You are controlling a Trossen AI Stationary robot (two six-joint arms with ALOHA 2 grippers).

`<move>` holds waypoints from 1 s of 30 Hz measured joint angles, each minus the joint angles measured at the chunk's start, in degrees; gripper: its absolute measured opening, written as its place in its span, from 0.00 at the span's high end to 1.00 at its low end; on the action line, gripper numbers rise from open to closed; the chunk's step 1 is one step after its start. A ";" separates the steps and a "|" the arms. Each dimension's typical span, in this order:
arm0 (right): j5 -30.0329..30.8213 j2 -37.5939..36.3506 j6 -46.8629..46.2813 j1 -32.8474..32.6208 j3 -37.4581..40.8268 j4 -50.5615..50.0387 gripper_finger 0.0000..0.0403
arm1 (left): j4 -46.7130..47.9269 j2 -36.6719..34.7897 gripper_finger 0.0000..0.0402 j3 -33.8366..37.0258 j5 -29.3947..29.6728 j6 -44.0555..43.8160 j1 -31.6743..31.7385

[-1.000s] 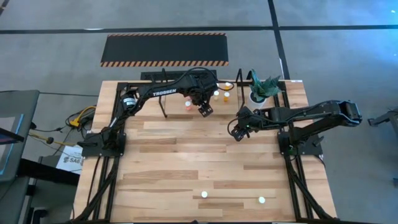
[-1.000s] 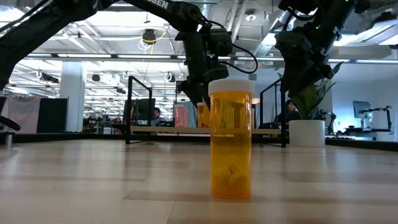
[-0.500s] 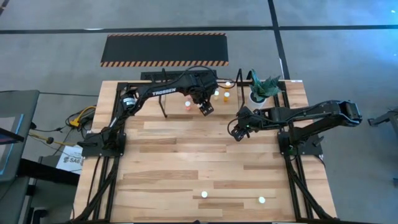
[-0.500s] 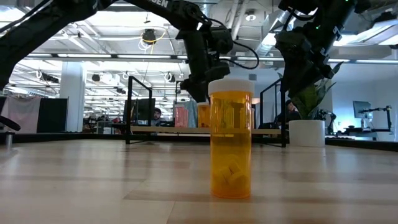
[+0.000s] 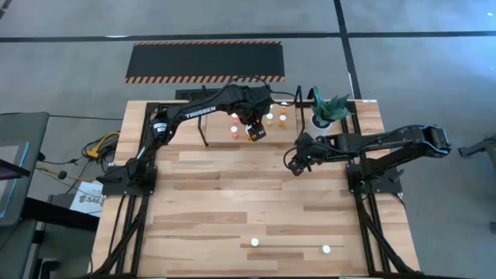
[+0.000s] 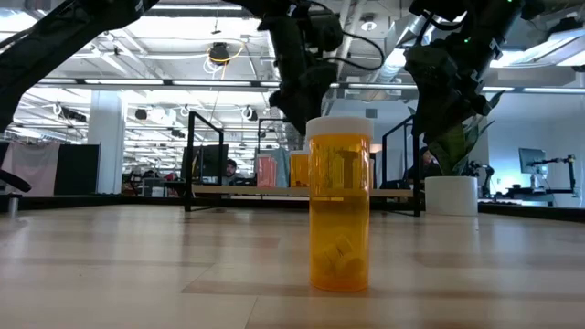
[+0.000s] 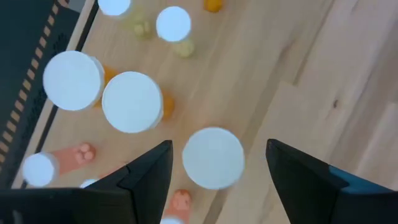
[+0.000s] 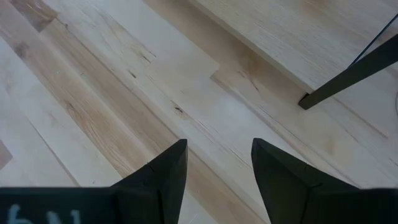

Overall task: Pick and place medicine bottles onto shelf by color
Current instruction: Put the yellow pill bottle on the shelf aligned with the other yellow pill bottles

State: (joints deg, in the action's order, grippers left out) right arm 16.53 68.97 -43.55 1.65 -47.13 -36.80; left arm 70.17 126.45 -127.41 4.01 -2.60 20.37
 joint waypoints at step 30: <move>0.00 0.00 0.00 0.00 -0.02 3.26 0.50 | -19.37 -41.68 0.39 50.15 11.26 -37.87 -33.47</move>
State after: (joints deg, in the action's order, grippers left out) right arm 16.53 68.97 -43.55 1.65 -47.16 -33.54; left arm 50.80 84.77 -77.26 15.27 -40.47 -13.09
